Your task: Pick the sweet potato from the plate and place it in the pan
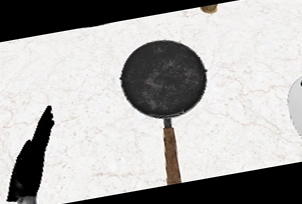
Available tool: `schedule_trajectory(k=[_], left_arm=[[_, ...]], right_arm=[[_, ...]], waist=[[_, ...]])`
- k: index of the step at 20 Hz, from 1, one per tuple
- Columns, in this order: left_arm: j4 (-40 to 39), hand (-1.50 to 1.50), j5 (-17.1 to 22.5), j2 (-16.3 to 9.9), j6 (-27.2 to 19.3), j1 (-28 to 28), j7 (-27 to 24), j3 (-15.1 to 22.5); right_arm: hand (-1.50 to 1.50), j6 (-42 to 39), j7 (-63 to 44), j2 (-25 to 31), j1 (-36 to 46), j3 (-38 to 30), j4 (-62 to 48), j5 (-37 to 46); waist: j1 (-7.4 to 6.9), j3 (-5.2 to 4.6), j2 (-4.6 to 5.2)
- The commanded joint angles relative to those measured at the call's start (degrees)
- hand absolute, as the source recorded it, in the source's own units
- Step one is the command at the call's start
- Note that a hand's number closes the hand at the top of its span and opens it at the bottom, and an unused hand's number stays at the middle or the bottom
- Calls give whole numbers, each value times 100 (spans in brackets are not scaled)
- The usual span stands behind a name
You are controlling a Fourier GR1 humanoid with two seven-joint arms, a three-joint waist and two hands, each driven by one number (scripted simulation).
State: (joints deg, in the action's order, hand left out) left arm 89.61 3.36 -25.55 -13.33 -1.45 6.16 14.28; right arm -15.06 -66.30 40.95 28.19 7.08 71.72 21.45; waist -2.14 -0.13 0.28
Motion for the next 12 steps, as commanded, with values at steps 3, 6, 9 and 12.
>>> schedule_trajectory(k=[3,6,9,12], left_arm=[[-124,0,7,2,23,-5,-92,-133],[56,0,-40,-8,23,-13,177,-66],[-19,0,-96,152,-23,-54,39,-16],[-177,0,10,15,92,129,124,-272]], right_arm=[[-150,-822,-1177,-271,478,287,-945,-26],[-150,-975,-1516,-497,697,399,-1013,-90],[-150,-788,-1468,-786,1073,375,-1560,-24],[-150,-920,-1378,-736,975,388,-1657,-12]], waist=[[13,2,7],[71,2,-34],[38,5,-11],[150,4,-29]])
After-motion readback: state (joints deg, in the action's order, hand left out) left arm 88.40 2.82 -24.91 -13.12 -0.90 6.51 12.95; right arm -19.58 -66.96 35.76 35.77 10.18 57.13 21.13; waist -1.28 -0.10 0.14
